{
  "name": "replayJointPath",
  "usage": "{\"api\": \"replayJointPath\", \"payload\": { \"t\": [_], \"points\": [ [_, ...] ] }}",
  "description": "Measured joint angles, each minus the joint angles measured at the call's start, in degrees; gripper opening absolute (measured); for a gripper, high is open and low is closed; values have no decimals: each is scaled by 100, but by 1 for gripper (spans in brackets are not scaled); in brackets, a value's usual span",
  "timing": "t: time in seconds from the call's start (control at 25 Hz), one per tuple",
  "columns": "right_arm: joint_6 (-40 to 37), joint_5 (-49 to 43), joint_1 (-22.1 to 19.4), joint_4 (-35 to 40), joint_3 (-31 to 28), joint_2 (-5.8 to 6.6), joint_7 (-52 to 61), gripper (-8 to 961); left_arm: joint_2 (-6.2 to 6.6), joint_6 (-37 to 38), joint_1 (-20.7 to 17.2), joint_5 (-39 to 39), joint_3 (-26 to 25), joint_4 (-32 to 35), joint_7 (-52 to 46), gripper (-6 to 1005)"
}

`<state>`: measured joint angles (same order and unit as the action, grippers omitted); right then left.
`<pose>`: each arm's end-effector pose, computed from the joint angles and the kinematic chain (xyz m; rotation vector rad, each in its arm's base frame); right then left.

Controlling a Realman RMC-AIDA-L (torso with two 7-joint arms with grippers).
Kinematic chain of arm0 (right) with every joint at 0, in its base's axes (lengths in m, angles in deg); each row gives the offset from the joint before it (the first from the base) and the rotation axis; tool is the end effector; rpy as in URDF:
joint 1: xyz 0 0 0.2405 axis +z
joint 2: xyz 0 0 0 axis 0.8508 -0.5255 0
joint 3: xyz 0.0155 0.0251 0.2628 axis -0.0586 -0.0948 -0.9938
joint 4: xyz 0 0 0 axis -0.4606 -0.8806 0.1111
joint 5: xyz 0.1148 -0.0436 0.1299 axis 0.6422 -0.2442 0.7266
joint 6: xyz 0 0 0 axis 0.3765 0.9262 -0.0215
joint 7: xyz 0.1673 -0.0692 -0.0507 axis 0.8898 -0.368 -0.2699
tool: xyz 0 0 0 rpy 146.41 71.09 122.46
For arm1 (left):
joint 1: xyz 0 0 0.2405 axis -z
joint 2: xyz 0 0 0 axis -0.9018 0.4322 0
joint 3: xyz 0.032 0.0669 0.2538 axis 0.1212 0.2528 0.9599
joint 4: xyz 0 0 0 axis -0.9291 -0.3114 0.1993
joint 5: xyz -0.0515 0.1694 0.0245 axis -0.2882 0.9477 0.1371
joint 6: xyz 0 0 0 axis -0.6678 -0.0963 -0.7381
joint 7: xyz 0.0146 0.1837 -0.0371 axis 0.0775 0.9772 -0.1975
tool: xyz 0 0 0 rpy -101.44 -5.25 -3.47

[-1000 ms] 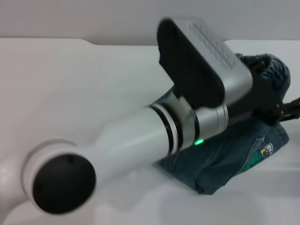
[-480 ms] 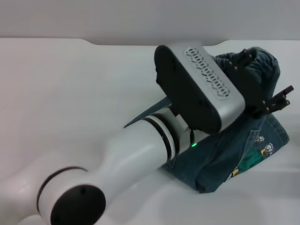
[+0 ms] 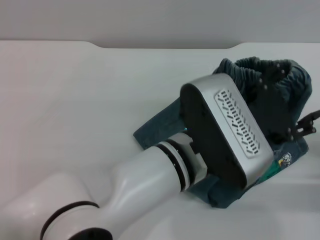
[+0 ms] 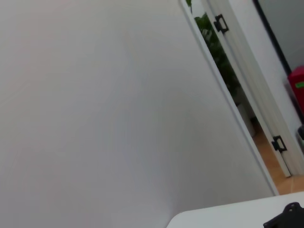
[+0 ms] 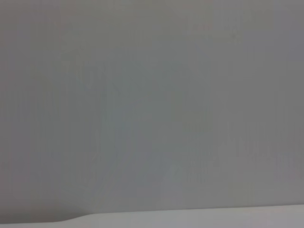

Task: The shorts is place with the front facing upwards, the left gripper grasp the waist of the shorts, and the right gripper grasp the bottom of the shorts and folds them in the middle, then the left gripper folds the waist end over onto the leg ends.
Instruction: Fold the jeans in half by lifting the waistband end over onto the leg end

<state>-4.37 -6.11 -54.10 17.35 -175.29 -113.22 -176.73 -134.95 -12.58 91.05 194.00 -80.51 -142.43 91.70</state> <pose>0.3703 0.2906 0.0195 -1.5136 0.6652 0.5797 -0.0473 0.2859 -0.1569 -2.3576 0.2770 -0.6655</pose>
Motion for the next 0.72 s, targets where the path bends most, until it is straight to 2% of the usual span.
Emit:
{"api": "replayJointPath", "payload": {
  "t": [0.12,0.24,0.72],
  "points": [
    [1,0,0,0,-1,0,1,1,-19,-8,-29,-41,-3,3,-224,842],
    [1,0,0,-4,5,0,1,1,0,-206,78,-465,-111,-24,-1154,842],
    [22,-54,3,-17,14,0,10,1,26,49,-4,-603,-378,57,-3950,842]
  ]
}}
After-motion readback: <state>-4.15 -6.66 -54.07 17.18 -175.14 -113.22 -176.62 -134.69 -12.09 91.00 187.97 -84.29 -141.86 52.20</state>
